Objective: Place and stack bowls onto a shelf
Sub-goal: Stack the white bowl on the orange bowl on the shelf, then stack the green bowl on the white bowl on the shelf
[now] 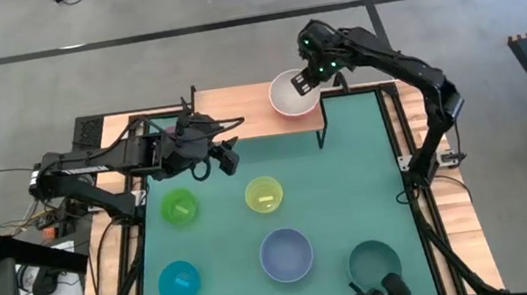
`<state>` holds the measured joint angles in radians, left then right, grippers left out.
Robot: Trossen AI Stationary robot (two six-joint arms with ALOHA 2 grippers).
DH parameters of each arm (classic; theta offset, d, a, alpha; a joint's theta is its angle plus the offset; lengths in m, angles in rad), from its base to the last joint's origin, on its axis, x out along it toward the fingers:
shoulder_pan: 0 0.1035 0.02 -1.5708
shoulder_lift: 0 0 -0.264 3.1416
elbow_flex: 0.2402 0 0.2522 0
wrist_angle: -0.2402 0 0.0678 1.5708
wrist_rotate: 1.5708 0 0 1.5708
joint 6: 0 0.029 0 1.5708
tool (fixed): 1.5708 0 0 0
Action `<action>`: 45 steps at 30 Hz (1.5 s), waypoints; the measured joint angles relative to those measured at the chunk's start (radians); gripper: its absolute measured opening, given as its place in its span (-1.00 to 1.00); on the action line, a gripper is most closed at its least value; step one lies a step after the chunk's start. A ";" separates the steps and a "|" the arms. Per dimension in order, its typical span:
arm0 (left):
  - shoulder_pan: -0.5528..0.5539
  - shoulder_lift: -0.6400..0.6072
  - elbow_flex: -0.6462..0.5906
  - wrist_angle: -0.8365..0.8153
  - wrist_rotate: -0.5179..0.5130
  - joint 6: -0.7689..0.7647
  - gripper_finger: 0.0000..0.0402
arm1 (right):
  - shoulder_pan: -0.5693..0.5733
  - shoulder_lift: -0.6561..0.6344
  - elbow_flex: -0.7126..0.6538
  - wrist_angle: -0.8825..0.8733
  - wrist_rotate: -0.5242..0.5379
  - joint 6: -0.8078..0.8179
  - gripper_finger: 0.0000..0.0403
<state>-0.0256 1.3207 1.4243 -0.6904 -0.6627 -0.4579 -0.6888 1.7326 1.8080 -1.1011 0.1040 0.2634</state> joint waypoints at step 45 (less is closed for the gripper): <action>-0.034 -0.215 -0.476 0.244 0.396 0.052 0.04 | 0.711 -0.229 -0.136 -0.412 0.106 0.594 -0.06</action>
<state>-0.0597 1.1058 0.9488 -0.4460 -0.2669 -0.4059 0.0226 1.5038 1.6723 -1.5135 0.2098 0.8575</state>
